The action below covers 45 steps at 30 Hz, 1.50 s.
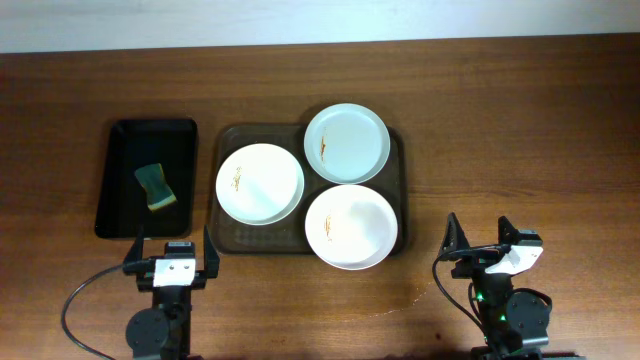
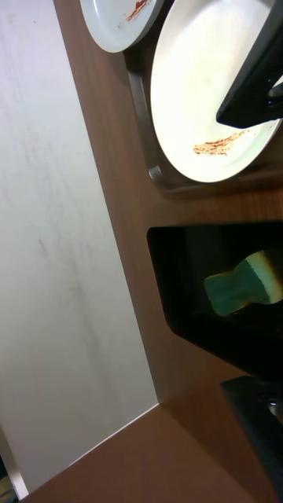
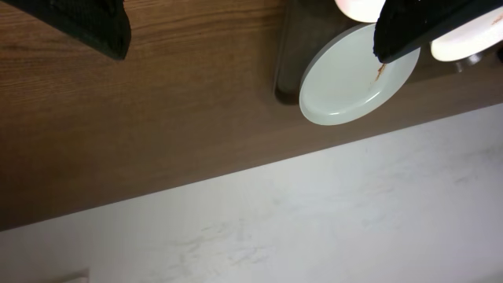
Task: Clean dirty plates on tray and stack at the side
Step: 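Raise both arms from rest toward the plates and the sponge, then grasp the rim of the left white plate with the right gripper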
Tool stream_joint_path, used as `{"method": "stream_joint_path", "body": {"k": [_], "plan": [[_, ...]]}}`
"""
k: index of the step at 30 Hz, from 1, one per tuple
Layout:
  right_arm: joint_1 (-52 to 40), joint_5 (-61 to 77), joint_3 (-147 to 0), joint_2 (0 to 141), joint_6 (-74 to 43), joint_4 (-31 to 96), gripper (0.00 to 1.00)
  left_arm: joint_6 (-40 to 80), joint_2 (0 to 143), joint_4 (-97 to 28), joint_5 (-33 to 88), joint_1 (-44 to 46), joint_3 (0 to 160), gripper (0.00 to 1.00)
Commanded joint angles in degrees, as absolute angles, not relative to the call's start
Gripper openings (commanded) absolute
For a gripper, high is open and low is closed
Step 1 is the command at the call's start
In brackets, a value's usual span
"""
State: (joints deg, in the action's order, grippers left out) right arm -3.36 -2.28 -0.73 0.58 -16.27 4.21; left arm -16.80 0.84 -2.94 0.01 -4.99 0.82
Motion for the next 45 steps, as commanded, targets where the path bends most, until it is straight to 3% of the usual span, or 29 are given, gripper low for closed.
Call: {"method": "stream_joint_path", "body": {"k": [1,16,20,26,33,38,40,43,45], "plan": [[-3.0,-3.5,-0.3,0.4,-16.1,4.3,0.98,-17.6,0.3,-2.7,-0.2,-5.2,0.5,0.99],[-3.0,-2.8,-0.3,0.4,-16.1,4.4,0.98,-17.6,0.3,-3.1,4.3,-5.1,0.5,0.99],[-3.0,-0.2,-0.3,0.4,-16.1,4.3,0.98,-12.7,0.3,-1.9,5.2,-5.1,0.8,0.99],[-3.0,6.5,-10.9,2.2,-16.1,10.1,0.98,-9.6,6.1,-12.6,7.4,-5.1,16.9,0.99],[-3.0,7.1,-35.9,30.3,-13.7,23.4,0.98,-6.7,24.3,-22.4,11.2,-5.1,36.9,0.99],[-3.7,13.7,-61.3,59.1,-13.3,39.0,0.98,-6.9,49.1,-35.9,12.9,-5.1,55.6,0.99],[-8.0,15.0,-69.9,68.0,-12.2,43.4,0.98,-7.7,58.7,-42.6,13.7,-5.2,63.7,0.99],[-12.1,15.0,-74.7,76.1,-12.6,41.0,0.98,-8.2,69.4,-48.8,14.8,-5.3,70.7,0.99],[-12.1,22.2,-74.8,81.6,-21.1,37.7,0.99,-8.2,72.9,-52.1,16.3,-5.3,70.7,0.99]]}}
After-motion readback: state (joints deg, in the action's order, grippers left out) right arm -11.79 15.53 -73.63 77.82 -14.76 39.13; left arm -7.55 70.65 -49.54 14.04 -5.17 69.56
